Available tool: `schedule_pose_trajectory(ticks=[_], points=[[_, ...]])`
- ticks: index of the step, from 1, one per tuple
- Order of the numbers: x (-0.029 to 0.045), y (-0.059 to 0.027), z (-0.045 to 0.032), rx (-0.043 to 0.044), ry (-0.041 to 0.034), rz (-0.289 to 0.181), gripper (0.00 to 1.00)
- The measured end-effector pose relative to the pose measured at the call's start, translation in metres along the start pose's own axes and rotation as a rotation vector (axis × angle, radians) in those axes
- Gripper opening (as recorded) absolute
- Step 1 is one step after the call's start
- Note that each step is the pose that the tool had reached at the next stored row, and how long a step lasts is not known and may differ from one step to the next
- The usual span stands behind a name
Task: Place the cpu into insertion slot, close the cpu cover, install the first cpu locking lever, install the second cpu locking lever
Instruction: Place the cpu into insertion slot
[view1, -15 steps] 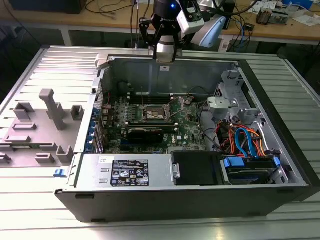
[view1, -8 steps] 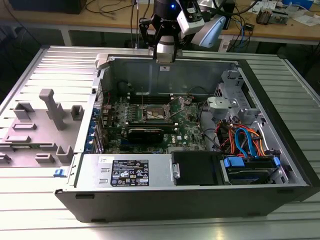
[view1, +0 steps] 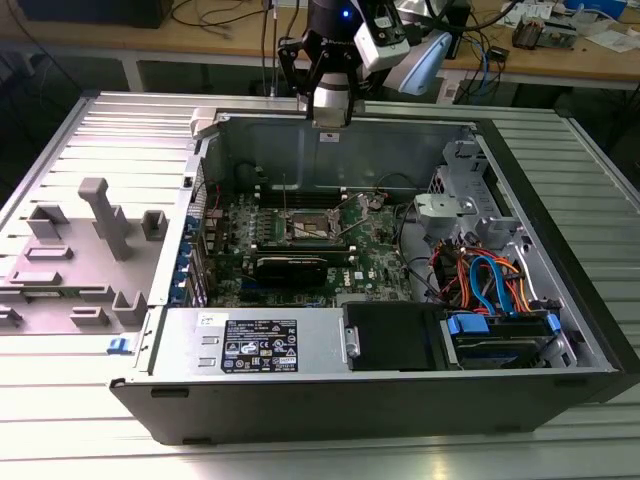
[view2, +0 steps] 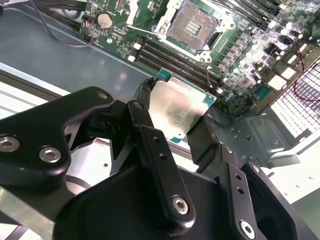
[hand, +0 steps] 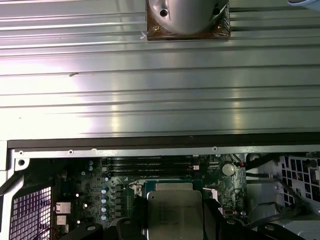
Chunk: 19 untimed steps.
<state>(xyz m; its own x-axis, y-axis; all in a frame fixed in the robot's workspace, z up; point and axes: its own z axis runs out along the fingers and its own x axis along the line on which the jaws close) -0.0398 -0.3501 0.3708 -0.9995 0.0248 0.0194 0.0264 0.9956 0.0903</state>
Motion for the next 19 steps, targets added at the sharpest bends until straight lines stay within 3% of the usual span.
schedule_pose_trajectory(ticks=[19], points=[[-0.0001,-0.0035,-0.0003,-0.0003,-0.0012,0.013,0.54]])
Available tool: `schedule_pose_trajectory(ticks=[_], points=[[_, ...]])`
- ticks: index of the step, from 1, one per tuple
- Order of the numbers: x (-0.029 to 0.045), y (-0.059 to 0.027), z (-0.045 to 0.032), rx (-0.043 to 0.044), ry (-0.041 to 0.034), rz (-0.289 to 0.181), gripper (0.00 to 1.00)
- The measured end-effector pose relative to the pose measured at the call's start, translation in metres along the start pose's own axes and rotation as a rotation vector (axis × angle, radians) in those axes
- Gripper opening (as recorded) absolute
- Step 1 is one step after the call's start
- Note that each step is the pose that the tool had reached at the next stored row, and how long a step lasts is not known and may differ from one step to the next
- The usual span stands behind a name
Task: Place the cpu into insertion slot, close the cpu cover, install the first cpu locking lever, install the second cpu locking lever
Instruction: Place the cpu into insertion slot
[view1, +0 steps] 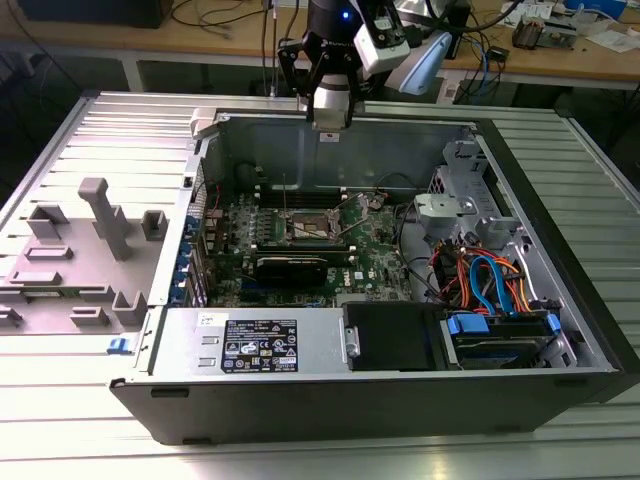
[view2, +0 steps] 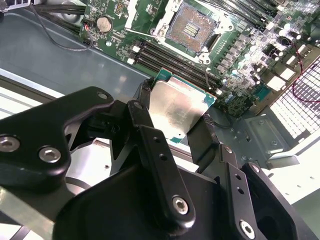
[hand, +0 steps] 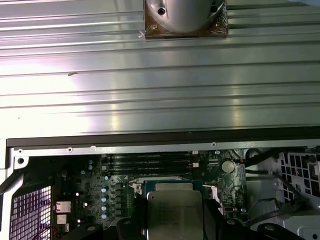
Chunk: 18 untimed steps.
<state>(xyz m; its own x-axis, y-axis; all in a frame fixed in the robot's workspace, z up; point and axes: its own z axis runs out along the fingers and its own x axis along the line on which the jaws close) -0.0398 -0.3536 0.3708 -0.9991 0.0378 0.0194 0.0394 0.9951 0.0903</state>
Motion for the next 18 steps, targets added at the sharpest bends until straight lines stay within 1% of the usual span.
schedule_pose_trajectory(ticks=[1,9,11,18], points=[[0.0000,-0.0014,-0.0001,0.0002,0.0000,0.000,0.54],[-0.0001,-0.0033,-0.0003,0.0007,0.0000,0.000,0.54],[-0.0002,-0.0057,-0.0005,0.0014,-0.0001,0.000,0.54],[-0.0003,-0.0072,-0.0006,0.0027,-0.0001,0.000,0.54]])
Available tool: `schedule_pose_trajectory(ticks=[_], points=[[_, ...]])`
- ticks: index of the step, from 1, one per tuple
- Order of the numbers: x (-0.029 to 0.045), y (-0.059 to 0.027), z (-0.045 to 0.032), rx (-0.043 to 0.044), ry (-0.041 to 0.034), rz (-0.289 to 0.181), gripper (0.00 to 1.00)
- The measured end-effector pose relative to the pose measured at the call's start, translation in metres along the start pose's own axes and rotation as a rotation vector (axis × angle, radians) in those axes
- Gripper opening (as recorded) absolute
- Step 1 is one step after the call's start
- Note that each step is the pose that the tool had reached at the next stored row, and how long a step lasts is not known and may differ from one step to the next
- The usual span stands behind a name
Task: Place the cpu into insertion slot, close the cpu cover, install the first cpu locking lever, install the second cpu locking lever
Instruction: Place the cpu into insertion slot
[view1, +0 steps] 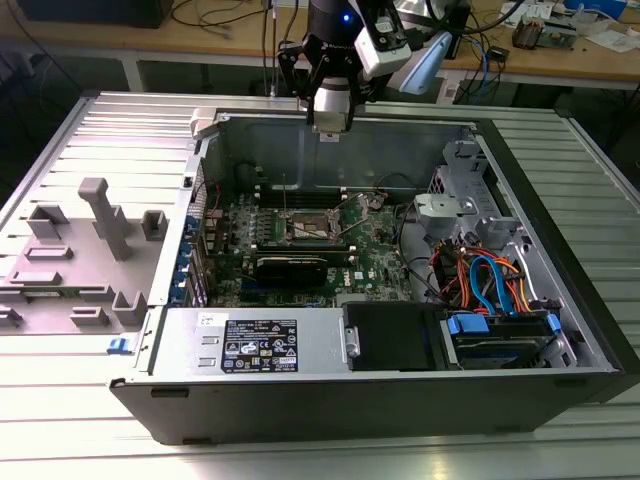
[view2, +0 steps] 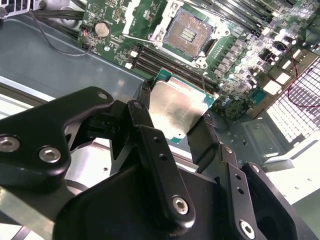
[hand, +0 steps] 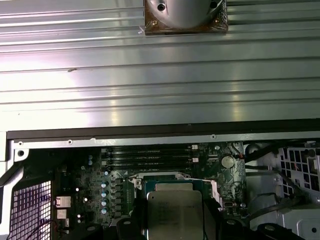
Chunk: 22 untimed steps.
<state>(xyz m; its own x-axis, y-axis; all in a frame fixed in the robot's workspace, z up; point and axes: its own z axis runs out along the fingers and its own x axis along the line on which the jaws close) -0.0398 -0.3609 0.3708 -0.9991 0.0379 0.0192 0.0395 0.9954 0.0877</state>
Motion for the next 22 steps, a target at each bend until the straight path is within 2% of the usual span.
schedule_pose_trajectory(ticks=[14,22], points=[[0.0000,-0.0012,-0.0001,0.0004,-0.0006,0.006,0.54],[-0.0001,-0.0014,0.0001,-0.0004,-0.0039,0.045,0.54]])
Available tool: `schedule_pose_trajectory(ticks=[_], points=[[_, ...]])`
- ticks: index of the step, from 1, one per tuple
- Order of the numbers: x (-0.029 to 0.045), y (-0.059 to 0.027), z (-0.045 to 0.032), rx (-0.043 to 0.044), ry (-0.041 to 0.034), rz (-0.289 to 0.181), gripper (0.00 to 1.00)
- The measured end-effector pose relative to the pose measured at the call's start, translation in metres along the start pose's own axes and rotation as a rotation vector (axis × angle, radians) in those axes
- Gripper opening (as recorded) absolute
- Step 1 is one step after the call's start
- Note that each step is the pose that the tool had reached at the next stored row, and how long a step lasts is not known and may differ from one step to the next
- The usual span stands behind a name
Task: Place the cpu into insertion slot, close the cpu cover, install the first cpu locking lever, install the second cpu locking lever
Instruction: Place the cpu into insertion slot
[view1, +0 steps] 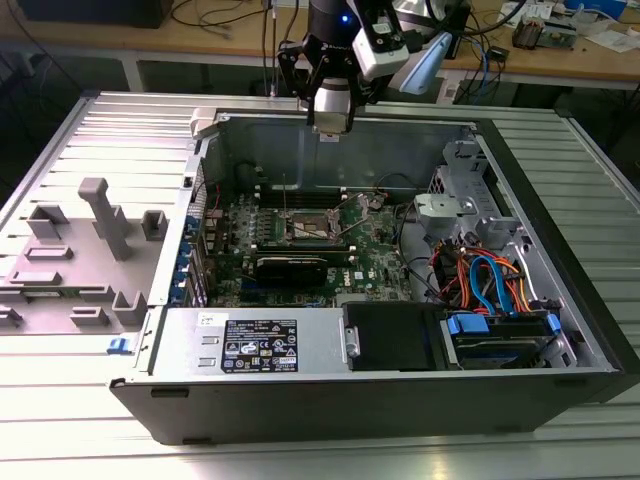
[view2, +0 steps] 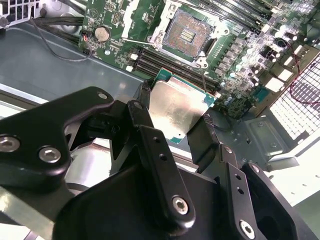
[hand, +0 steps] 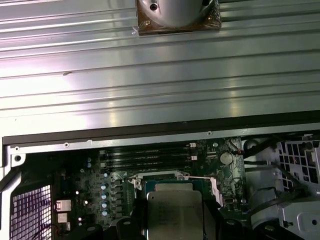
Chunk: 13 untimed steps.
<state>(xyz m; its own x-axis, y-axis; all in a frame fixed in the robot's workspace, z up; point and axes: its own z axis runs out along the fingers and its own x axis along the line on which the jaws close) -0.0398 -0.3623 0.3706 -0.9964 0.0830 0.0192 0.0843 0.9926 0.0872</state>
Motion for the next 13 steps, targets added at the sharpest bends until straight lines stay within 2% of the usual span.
schedule_pose_trajectory(ticks=[13], points=[[-0.0001,-0.0010,-0.0001,0.0001,-0.0005,0.005,0.54]])
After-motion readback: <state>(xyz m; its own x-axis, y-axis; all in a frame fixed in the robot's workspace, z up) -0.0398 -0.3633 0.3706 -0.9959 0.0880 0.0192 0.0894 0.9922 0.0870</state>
